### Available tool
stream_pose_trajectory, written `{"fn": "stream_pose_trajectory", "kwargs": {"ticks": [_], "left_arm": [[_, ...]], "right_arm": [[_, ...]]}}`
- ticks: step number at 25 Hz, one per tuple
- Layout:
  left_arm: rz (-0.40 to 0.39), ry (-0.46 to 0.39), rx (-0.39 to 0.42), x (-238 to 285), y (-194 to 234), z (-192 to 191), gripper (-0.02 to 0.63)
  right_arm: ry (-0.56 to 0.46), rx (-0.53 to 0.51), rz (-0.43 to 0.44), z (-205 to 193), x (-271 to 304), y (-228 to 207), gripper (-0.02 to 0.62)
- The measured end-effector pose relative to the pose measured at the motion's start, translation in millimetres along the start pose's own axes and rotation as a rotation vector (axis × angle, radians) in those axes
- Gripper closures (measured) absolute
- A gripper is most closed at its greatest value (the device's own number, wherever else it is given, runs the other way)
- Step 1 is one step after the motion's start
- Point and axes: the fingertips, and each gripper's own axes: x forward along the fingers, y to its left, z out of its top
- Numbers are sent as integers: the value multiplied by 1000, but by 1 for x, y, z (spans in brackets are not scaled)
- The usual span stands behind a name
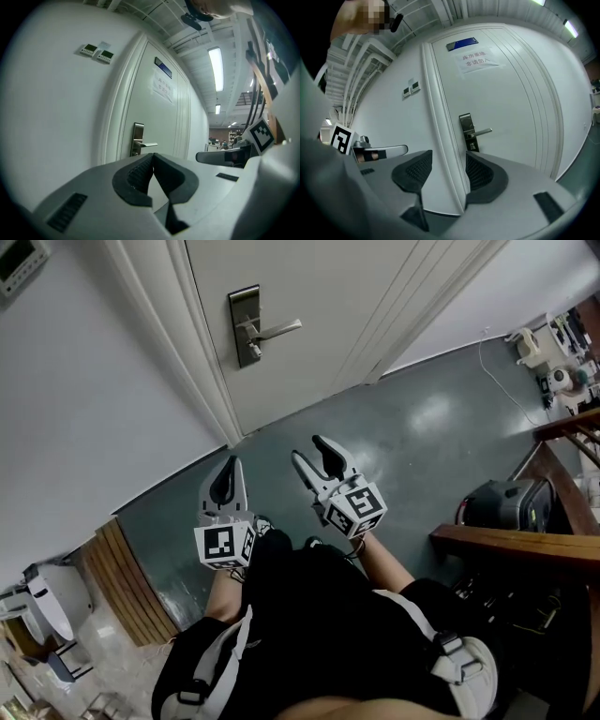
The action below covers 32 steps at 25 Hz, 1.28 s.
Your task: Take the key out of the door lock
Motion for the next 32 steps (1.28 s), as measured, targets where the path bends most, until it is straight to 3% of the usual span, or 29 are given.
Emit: {"fn": "stream_pose_trajectory", "kwargs": {"ticks": [7,15,25,32], "left_arm": [[-67,30,3,25,24,-9,583],[-60,40,-17,48,40,-10,583],[-12,78,14,107,63,-11,583],[47,133,5,148,81,-33,583]], "right_arm": [[15,20,-65,-5,25,-7,365],[27,22,-91,-2,46,-22,376],[31,130,-29,1,108,-67,376],[78,152,26,-10,158,-98,377]]}}
